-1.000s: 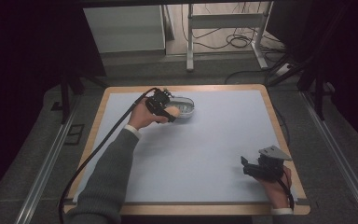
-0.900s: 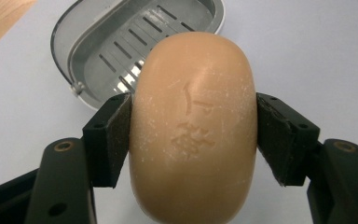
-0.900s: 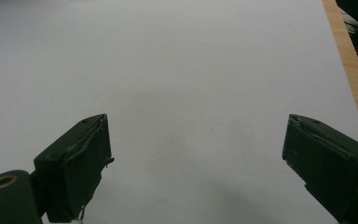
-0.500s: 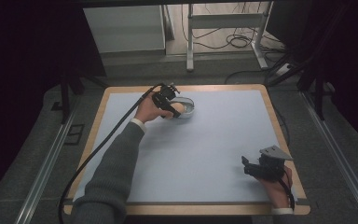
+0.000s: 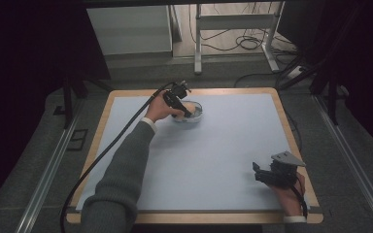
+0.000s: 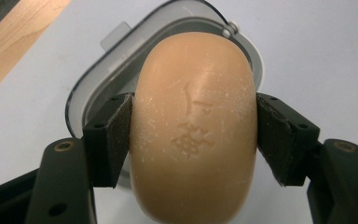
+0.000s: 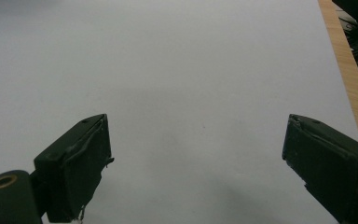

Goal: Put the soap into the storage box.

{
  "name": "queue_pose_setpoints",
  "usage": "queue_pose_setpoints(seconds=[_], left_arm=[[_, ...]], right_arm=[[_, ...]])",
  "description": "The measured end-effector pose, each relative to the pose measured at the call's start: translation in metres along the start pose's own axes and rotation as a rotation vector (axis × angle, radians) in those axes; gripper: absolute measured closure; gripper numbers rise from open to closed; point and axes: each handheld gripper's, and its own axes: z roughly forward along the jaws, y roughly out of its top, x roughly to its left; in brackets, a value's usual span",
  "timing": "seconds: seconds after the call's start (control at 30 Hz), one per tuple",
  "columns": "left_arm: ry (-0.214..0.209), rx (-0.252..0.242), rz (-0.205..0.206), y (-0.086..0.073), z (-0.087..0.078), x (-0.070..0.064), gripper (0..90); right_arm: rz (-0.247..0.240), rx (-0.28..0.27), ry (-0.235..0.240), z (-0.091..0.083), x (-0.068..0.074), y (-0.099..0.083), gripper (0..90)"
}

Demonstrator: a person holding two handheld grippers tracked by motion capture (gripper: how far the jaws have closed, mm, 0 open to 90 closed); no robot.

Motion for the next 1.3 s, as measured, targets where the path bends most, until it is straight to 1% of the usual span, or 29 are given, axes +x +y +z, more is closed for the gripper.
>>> queue_pose_setpoints(seconds=[0.23,0.3,0.53,0.6,0.63,0.67,0.7,0.73,0.8,0.9,0.93,1.0,1.07,1.13,1.2,1.3], left_arm=[[-0.012,-0.012,0.010,0.008,0.008,0.002,32.2],[-0.005,-0.007,0.015,0.010,0.010,0.002,32.2],[-0.004,0.017,0.019,0.010,0.016,0.001,32.1],[-0.009,0.033,0.018,0.010,0.018,0.001,31.8],[-0.009,0.020,0.014,0.009,0.017,0.000,31.8],[-0.014,0.006,0.007,0.009,0.016,0.000,31.5],[-0.029,-0.013,-0.007,0.009,0.013,-0.001,31.5],[-0.027,-0.017,-0.008,0.009,0.011,-0.001,29.5],[-0.020,-0.017,0.000,0.009,0.005,-0.004,27.5],[-0.017,-0.034,0.002,0.005,-0.003,-0.008,26.3],[-0.015,-0.030,0.010,0.004,-0.006,-0.010,25.0],[-0.007,-0.045,0.014,0.000,-0.012,-0.015,24.3],[-0.012,-0.057,0.014,-0.005,-0.016,-0.018,23.4],[0.001,-0.057,0.022,-0.010,-0.021,-0.021,21.0],[0.009,-0.070,0.011,-0.019,-0.026,-0.023,21.0],[0.021,-0.076,-0.007,-0.031,-0.032,-0.025,20.9]], right_arm=[[0.008,0.000,-0.005,-0.001,-0.002,-0.001,7.7],[0.009,0.002,-0.005,0.000,-0.002,-0.001,7.7],[0.005,0.001,-0.005,0.000,-0.002,-0.001,7.6],[0.005,0.002,-0.005,0.000,-0.002,-0.001,7.7],[0.005,0.001,-0.005,0.000,-0.002,-0.001,7.7],[0.005,0.002,-0.006,0.000,-0.002,-0.001,7.6],[0.004,0.002,-0.005,0.000,-0.002,-0.001,7.7],[0.004,0.002,-0.004,0.000,-0.001,-0.001,7.6],[0.004,0.002,-0.004,0.000,-0.001,-0.001,7.7],[0.002,0.003,-0.002,0.000,0.000,-0.001,7.7],[0.002,0.003,-0.001,0.000,0.000,-0.001,7.7],[-0.002,0.003,-0.001,0.000,0.000,-0.001,7.7],[0.000,0.003,0.000,0.000,0.001,-0.001,7.7],[-0.002,0.002,0.001,0.000,0.001,0.000,7.7],[-0.002,0.001,0.002,0.000,0.002,0.000,7.7],[-0.004,0.001,0.004,0.001,0.003,0.000,7.6]])
